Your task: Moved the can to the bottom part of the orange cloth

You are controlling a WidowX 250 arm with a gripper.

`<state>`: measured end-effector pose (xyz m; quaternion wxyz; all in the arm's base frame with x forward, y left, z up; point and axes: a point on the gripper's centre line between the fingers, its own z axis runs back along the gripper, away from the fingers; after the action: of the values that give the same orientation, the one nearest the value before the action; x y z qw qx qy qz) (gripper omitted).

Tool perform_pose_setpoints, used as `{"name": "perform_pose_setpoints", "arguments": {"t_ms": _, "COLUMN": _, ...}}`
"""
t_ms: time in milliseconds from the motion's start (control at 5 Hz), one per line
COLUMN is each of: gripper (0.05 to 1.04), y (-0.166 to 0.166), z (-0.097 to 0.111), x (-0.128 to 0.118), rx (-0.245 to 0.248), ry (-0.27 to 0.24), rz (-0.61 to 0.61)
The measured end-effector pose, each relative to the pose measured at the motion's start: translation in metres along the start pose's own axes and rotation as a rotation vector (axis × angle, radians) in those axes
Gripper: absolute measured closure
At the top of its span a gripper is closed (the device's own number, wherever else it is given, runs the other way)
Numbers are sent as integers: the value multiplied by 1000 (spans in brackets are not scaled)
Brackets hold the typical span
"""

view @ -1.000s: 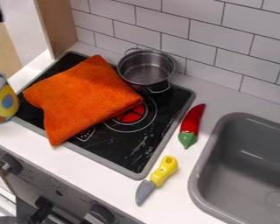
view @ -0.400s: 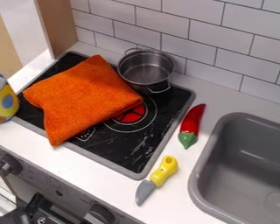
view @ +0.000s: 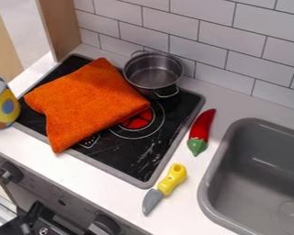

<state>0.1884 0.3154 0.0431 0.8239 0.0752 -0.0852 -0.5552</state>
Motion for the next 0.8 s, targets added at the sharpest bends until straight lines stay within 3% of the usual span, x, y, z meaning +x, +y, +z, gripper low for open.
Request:
{"name": "perform_pose_setpoints", "arguments": {"t_ms": 600, "gripper": 85, "y": -17, "z": -5, "x": 20, "rx": -50, "ry": 35, "rz": -73}}
{"name": "perform_pose_setpoints", "arguments": {"t_ms": 800, "gripper": 84, "y": -20, "z": -7, "x": 27, "rx": -70, "ry": 6, "rz": -76}}
